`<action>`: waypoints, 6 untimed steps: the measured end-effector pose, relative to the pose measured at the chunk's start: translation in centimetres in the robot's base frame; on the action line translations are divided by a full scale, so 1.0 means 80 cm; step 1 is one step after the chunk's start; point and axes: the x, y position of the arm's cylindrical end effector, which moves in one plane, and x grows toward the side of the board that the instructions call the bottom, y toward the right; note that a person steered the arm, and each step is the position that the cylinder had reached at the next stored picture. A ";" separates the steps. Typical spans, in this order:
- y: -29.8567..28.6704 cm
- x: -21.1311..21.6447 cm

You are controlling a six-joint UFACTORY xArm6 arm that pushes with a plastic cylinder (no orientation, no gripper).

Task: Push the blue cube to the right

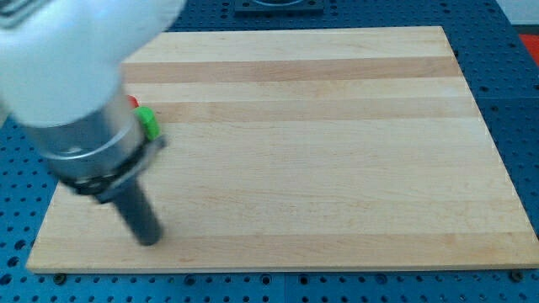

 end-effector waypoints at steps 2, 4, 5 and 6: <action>-0.149 -0.012; -0.128 -0.163; -0.088 -0.207; 0.018 -0.213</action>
